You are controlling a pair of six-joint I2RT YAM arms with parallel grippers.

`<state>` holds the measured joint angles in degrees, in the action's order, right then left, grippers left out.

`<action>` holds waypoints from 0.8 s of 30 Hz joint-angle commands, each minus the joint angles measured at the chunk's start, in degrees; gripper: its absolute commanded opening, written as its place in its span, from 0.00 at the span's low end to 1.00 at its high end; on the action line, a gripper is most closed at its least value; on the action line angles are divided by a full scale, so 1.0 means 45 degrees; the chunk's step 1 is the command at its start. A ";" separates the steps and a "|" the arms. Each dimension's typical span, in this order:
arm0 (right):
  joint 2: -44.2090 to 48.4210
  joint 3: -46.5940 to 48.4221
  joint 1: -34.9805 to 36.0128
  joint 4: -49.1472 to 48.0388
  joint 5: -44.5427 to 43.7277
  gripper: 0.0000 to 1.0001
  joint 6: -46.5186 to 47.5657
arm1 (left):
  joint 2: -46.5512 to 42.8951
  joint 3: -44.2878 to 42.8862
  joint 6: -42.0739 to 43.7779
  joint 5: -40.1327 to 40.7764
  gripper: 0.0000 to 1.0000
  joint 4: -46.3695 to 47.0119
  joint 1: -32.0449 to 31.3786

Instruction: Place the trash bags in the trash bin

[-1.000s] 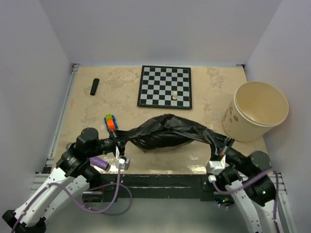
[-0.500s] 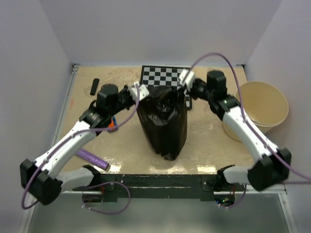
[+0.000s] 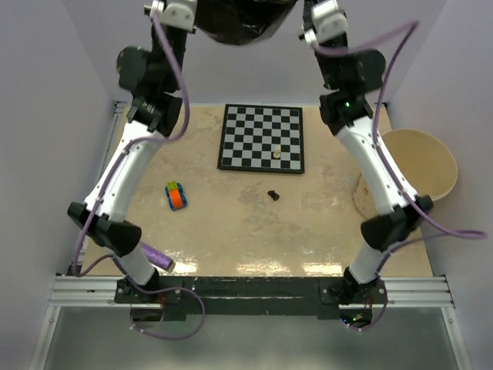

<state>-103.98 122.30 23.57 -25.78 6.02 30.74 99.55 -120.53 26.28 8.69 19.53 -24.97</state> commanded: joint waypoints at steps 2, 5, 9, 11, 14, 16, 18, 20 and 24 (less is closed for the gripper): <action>0.3709 -0.4549 0.1851 -0.7182 0.2335 0.00 0.4202 | -0.2762 0.3686 0.4386 -0.3372 0.00 0.7279 -0.2553; 0.4784 -0.8393 0.1851 -0.6093 0.0797 0.00 0.4825 | -0.4225 0.8193 0.5210 -0.3998 0.00 0.7070 -0.2693; 0.5822 -1.3032 0.1773 0.1340 -0.2040 0.00 0.5332 | -0.6997 1.3107 1.2304 -0.7914 0.00 -0.4272 -0.2674; 0.6521 -1.3561 0.1754 0.7736 -0.0101 0.00 0.5864 | -0.7995 1.4394 1.6942 -0.7287 0.00 -1.1625 -0.2751; 1.0319 -1.5258 0.1675 0.9966 0.1646 0.00 0.4677 | -1.0727 1.6429 1.0685 -0.8121 0.00 -0.7777 -0.2869; 1.2899 -1.5653 0.1676 0.9385 0.2447 0.00 0.3349 | -1.1533 1.6551 0.8467 -0.7967 0.00 -0.5423 -0.2869; 1.4275 -1.5519 0.1695 0.8914 0.2840 0.04 0.2644 | -1.1400 1.5813 0.6708 -0.7519 0.00 -0.4556 -0.2888; 1.4222 -1.4838 0.1676 0.9339 0.2493 0.07 0.2273 | -1.0816 1.4972 0.4891 -0.6449 0.00 -0.3640 -0.2869; 1.3323 -1.3508 0.1676 1.0629 0.1709 0.48 0.1687 | -1.0150 1.4012 0.1334 -0.3792 0.00 -0.2915 -0.2869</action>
<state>-39.42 57.87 31.11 17.58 14.26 43.68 51.62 -52.80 52.90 -18.83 -3.20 -37.91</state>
